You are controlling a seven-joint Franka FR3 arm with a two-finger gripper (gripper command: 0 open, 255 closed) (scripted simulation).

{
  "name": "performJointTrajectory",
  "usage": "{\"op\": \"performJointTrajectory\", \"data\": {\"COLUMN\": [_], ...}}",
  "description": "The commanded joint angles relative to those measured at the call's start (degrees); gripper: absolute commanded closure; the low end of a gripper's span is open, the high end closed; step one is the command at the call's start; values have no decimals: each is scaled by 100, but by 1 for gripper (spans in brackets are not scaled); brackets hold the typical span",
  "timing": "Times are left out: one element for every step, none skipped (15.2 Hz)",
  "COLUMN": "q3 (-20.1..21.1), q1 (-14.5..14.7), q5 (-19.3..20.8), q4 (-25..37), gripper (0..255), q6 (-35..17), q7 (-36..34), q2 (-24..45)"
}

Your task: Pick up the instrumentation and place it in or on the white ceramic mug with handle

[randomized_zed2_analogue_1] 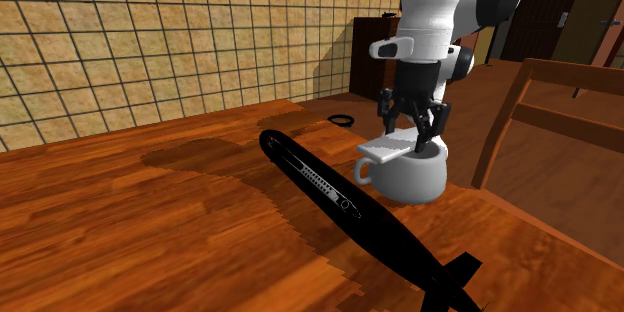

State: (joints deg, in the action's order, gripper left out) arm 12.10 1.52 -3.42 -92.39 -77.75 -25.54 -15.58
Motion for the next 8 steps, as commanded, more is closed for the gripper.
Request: {"op": "performJointTrajectory", "data": {"q3": [1,1,1,0,0,0,-1,1], "q1": [1,2,2,2,2,3,2,3], "q5": [-3,-3,-3,-3,-3,-3,-3,-2], "q4": [-34,-34,-34,-34,-34,-34,-39,-37], "gripper": [255,255,255,255,255,255,0,0], "q6": [-20,-20,-20,-20,-20,-20,-23,-24], "q7": [0,0,0,0,0,0,1,-1], "q2": [-11,-11,-11,-11,-11,-11,-12,-9]}}
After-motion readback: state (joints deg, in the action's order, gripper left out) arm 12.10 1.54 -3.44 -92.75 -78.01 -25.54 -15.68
